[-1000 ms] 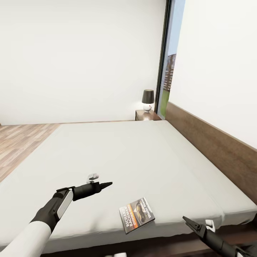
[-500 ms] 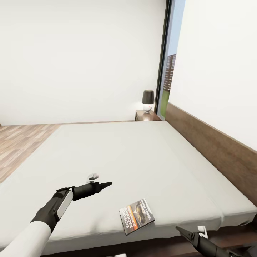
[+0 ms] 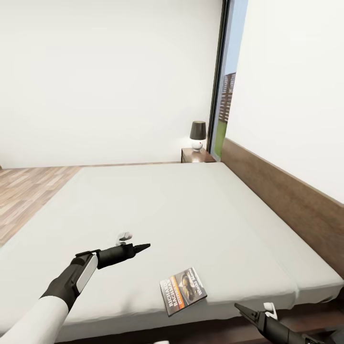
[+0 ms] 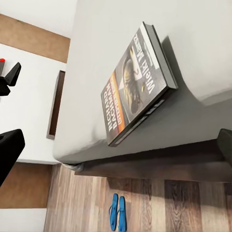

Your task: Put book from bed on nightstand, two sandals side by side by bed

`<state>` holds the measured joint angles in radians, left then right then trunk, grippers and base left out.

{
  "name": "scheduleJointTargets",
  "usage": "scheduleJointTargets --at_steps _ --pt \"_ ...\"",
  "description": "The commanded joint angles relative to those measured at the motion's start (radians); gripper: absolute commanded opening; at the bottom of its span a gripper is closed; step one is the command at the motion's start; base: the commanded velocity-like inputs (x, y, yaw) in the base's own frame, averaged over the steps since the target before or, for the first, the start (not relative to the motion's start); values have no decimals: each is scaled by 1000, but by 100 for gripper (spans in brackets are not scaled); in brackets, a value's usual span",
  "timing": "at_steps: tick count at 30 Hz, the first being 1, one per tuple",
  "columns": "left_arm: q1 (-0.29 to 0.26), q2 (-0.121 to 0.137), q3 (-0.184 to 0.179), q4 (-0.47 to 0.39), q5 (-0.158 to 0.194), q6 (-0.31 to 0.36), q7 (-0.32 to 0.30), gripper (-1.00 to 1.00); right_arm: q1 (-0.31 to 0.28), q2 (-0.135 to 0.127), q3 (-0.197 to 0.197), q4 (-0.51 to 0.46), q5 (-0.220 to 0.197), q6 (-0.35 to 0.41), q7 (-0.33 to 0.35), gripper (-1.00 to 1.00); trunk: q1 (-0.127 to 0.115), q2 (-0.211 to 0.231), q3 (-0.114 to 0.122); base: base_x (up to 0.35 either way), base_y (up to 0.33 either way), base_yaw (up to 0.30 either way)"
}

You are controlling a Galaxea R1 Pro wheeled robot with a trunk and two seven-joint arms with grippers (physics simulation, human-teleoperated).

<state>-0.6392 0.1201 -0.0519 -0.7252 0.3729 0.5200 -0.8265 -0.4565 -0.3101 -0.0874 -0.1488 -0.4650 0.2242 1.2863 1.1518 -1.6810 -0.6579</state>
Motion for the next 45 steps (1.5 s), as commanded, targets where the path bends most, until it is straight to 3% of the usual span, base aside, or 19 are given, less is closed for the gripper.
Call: scheduleJointTargets --at_steps 1,31,37,42,45 --pt "-1 1 -3 0 9 8 1 100 -1 1 -8 0 5 10 4 100 -4 7 2 0 0 0" --pt "-1 0 -4 15 11 5 4 100 0 2 -8 3 5 2 2 100 -4 7 2 0 31 0" --pt "-1 0 -3 15 11 5 4 100 0 67 -8 33 7 -1 2 100 -4 7 2 0 2 0" --pt "-1 0 -3 15 11 5 4 100 -1 89 -8 63 12 -2 2 100 -4 7 2 0 0 0" --pt "-1 0 -3 16 11 5 4 100 -1 92 -8 77 56 -2 2 100 -4 7 2 0 0 0"
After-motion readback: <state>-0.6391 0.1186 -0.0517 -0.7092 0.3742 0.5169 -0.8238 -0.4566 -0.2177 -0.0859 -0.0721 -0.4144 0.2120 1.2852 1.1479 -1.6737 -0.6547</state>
